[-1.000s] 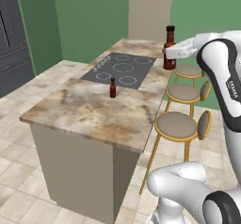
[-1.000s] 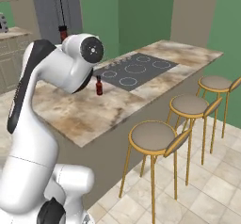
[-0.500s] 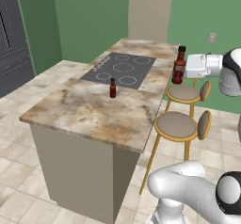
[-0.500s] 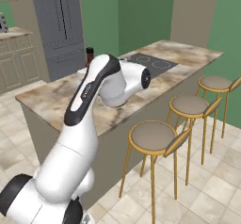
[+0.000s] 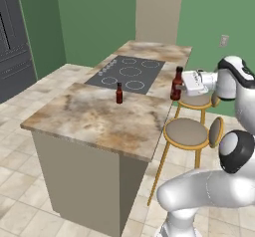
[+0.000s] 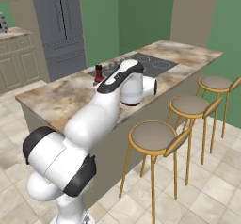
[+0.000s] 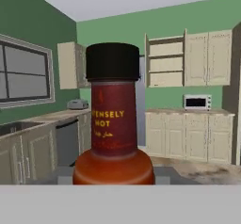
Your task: The dining table condiment station is running low on condiment bottle. Refill the condiment station by opening the cabinet and taking the condiment bottle from the cabinet and placing it on the dining table.
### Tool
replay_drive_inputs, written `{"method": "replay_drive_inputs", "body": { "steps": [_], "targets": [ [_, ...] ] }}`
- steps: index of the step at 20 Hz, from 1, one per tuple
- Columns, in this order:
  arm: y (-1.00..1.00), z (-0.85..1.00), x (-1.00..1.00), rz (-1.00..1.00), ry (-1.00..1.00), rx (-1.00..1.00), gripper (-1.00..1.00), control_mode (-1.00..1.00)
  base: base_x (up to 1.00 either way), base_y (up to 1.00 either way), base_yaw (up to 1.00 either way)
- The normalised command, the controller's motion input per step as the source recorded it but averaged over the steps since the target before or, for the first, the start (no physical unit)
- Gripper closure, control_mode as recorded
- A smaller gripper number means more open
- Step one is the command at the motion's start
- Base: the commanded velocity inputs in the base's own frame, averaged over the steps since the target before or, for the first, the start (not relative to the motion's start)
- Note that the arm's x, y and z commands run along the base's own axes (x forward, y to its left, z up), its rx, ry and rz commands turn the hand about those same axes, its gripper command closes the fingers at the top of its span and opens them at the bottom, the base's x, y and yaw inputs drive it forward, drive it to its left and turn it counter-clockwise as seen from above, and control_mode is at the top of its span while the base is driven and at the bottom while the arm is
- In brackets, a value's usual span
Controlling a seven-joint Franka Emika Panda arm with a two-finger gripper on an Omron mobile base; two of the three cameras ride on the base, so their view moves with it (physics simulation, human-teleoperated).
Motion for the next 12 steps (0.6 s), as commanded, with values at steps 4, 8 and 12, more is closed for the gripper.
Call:
{"method": "replay_drive_inputs", "body": {
  "steps": [4, 8, 12],
  "targets": [
    [0.00, -0.76, 0.43, 0.21, 0.00, 0.00, 1.00, -1.00, 0.00, 0.00, 0.00],
    [0.00, -0.73, 0.49, 0.20, 0.00, -0.02, 1.00, -1.00, 0.00, 0.00, 0.00],
    [0.00, -0.65, 0.39, 0.15, -0.01, -0.03, 1.00, -1.00, 0.00, 0.00, 0.00]
  ]
}}
